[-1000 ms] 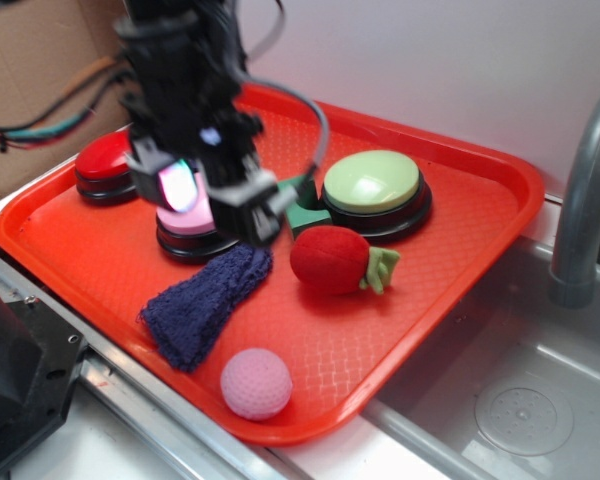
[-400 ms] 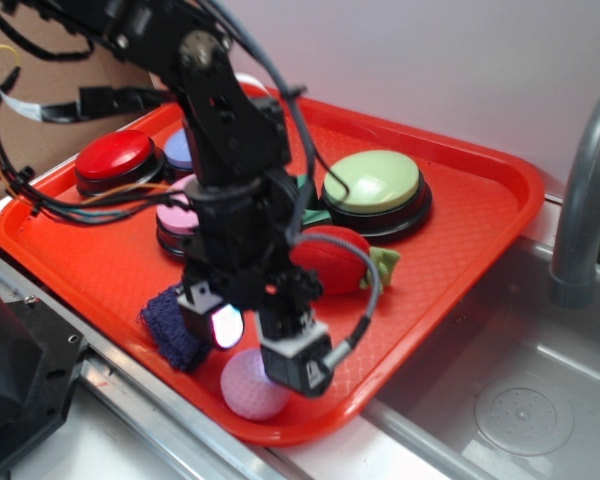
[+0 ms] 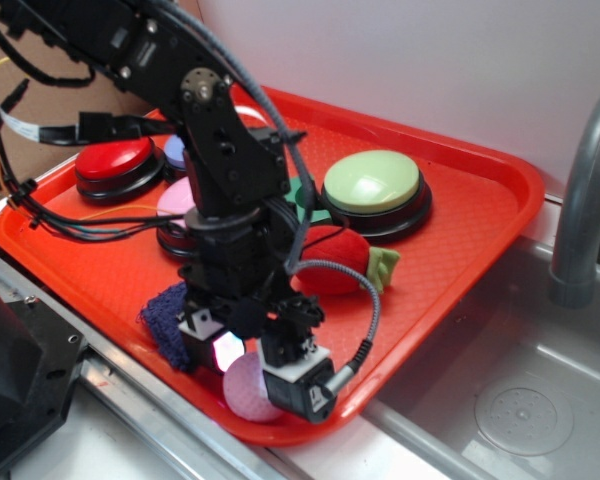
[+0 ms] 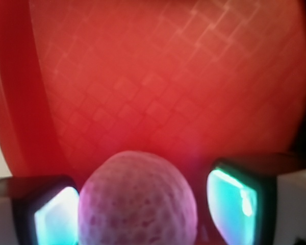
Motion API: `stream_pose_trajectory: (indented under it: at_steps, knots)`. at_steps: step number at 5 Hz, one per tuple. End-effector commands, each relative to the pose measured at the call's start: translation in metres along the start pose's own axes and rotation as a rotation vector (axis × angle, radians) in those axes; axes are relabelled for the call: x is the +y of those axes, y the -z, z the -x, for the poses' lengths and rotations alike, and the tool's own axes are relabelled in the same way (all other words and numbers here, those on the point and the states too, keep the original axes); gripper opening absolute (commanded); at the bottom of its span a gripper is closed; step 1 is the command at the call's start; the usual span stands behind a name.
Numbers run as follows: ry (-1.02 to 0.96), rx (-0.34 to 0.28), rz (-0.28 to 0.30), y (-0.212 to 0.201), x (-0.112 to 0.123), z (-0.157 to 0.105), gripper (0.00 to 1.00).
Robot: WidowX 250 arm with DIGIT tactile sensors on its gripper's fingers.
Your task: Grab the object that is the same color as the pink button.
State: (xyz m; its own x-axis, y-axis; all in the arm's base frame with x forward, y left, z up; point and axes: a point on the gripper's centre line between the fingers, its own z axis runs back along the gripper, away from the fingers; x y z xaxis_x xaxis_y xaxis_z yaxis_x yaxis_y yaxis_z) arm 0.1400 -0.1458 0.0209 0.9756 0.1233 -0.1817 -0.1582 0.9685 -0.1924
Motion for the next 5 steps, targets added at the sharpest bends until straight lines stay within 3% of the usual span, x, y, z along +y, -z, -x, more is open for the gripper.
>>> stream_pose_trajectory:
  at_steps: [1,2,3,4,5]
  knots:
    - [-0.01,-0.034,-0.018,-0.016,-0.001,0.002,0.0]
    - [0.086,-0.032,-0.011,-0.032,0.004,-0.007,0.0]
    - [0.125,-0.076,-0.088,-0.066,0.006,-0.018,0.0]
    - [0.146,-0.17,-0.131,-0.109,0.013,-0.025,0.0]
    - [0.196,-0.223,-0.133,-0.146,0.012,-0.027,0.0]
